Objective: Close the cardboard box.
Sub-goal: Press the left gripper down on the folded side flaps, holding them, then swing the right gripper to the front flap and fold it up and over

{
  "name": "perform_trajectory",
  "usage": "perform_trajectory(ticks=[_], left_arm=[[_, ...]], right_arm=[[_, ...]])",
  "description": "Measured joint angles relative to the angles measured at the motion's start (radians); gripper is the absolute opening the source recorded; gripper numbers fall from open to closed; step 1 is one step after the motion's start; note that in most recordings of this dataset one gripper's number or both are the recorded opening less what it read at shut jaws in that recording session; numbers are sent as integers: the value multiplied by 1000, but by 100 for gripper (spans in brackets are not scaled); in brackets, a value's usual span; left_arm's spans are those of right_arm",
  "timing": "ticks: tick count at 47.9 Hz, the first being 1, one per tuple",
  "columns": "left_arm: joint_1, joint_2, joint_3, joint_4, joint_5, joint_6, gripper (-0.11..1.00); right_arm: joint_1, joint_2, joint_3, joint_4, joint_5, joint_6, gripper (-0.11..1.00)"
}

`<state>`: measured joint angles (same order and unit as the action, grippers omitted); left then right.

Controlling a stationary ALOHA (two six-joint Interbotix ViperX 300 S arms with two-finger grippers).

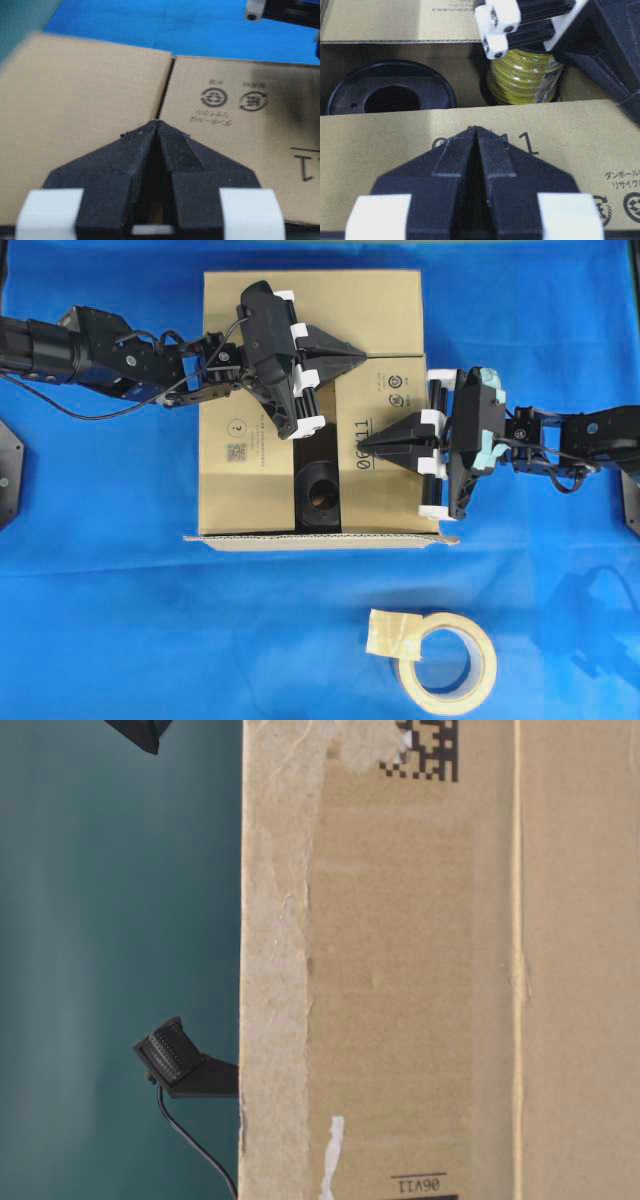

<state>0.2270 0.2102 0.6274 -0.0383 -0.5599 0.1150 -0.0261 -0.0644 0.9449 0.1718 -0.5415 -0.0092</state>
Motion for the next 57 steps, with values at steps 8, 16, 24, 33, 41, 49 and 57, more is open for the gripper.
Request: perform_trajectory(ticks=[8, 16, 24, 33, 41, 49, 57], left_arm=[[-17, 2, 3, -2, -3, -2, 0], [-17, 2, 6, -2, -5, -2, 0], [-17, 2, 6, -2, -3, -2, 0], [-14, 3, 8, 0, 0, -2, 0], [-11, 2, 11, 0, 2, -2, 0], [-6, 2, 14, 0, 0, -5, 0], [-3, 2, 14, 0, 5, -5, 0]], right_arm=[[-2, 0, 0, 2, 0, 0, 0], [-2, 2, 0, 6, 0, 2, 0], [-2, 0, 0, 8, 3, 3, 0], [2, -75, -14, 6, 77, 3, 0], [26, -224, -26, 8, 184, 3, 0], [91, -368, -26, 8, 249, 5, 0], [216, -471, -8, 6, 252, 0, 0]])
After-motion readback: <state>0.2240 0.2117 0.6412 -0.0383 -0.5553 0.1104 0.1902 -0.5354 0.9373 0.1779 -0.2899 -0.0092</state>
